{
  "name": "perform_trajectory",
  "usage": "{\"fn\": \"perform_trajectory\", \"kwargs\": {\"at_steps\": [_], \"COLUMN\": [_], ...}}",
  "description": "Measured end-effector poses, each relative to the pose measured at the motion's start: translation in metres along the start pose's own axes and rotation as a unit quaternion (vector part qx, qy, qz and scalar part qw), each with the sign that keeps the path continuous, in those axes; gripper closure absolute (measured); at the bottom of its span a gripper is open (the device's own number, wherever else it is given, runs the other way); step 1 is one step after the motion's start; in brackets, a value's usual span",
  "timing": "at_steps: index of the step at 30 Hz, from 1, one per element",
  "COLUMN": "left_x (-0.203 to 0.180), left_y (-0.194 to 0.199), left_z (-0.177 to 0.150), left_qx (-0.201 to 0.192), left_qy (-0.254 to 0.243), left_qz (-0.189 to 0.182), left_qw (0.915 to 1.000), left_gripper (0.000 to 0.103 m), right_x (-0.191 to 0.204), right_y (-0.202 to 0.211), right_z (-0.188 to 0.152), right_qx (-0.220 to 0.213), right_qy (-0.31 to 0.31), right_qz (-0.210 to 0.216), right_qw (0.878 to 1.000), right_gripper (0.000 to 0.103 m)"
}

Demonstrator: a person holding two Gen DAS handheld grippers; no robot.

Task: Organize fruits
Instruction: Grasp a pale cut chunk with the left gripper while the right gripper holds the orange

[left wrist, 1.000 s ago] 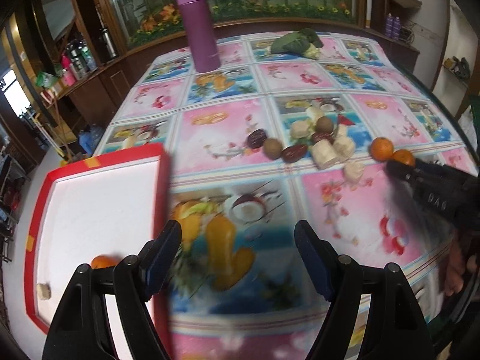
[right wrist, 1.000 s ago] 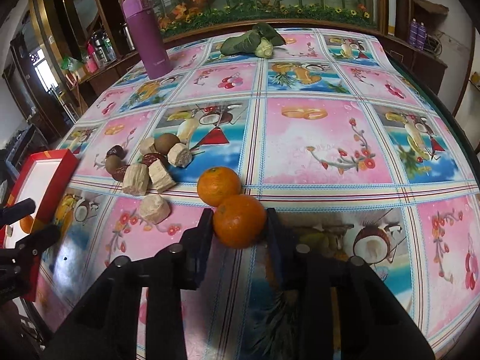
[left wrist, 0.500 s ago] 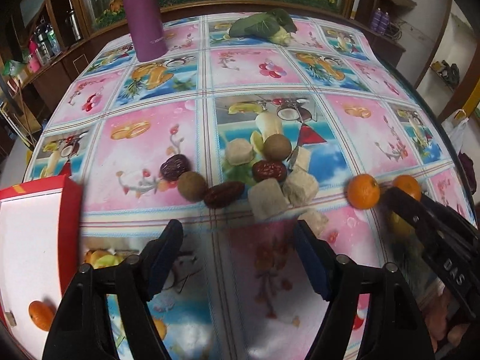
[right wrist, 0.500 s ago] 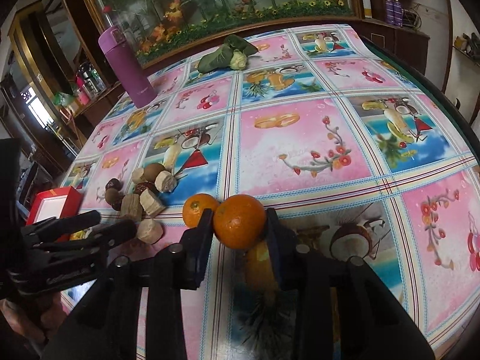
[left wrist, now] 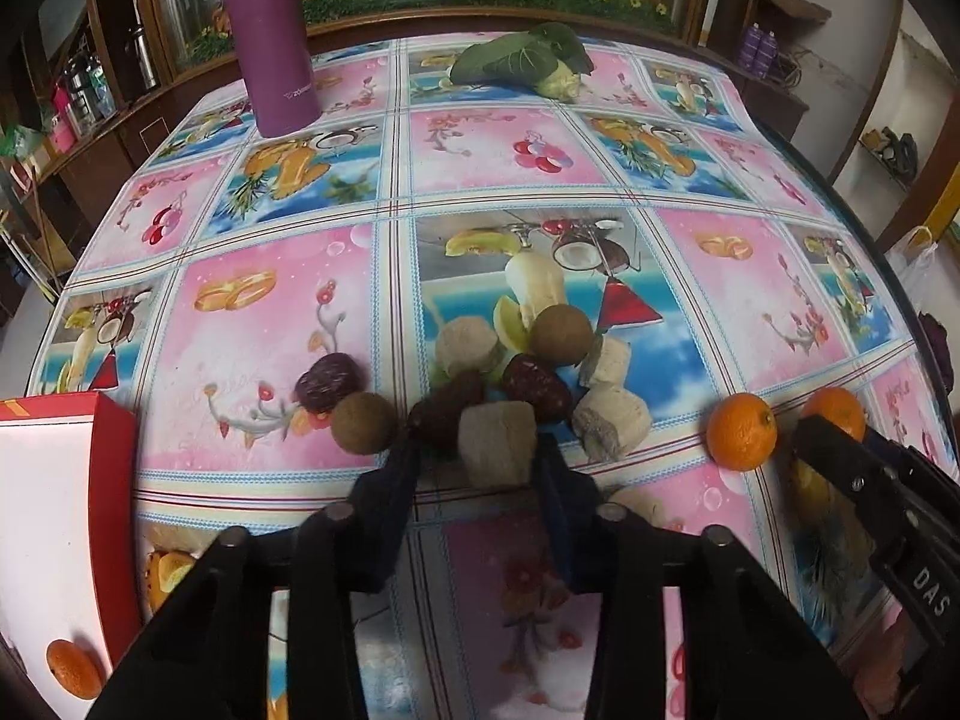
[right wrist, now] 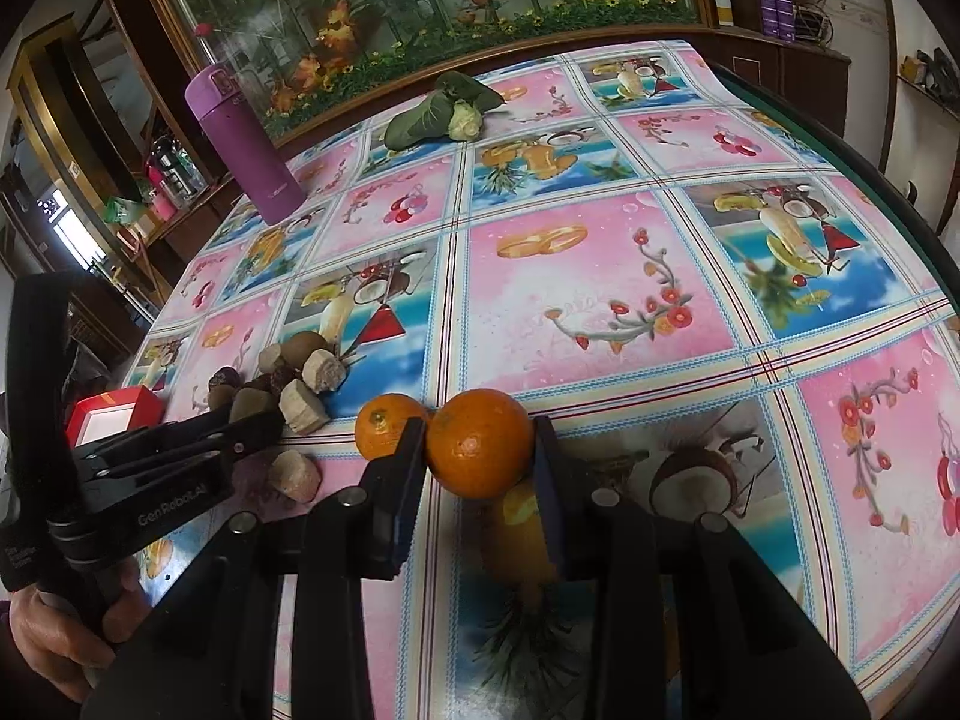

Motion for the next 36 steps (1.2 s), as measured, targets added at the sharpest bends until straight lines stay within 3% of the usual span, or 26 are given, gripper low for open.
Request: {"fn": "perform_trajectory", "kwargs": {"at_steps": [2,15,23,36], "left_x": [0.006,0.028,0.039,0.052], "left_y": [0.004,0.052,0.087,0.111], "left_z": [-0.003,-0.040,-0.054,-0.068], "left_qx": [-0.001,-0.023,-0.056,-0.080], "left_qy": [0.008,0.037,0.047,0.055], "left_qz": [-0.011,-0.045,-0.041,-0.034], "left_qw": [0.9999,0.9981,0.9965,0.9947], "left_gripper": [0.078,0.079,0.079,0.079], "right_x": [0.000,-0.001,0.000,0.001], "right_y": [0.000,-0.003,0.000,0.004], "right_z": [0.000,0.000,0.000,0.002], "right_qx": [-0.001,-0.003,-0.017,-0.036], "right_qy": [0.002,0.005,0.012,0.014], "right_qz": [-0.004,-0.014,-0.015,-0.019], "right_qw": [1.000,1.000,1.000,0.999], "right_gripper": [0.067,0.067,0.067,0.067]}}
Point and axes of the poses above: each gripper's, at about its wrist camera, not at the fingertips, and y roughly against the way its jaws point, x to its left, z to its top, the point moved 4 cm from there along -y, roughly the way its jaws point, and after that the axes turned 8 degrees about -z, right-handed, at the moved point
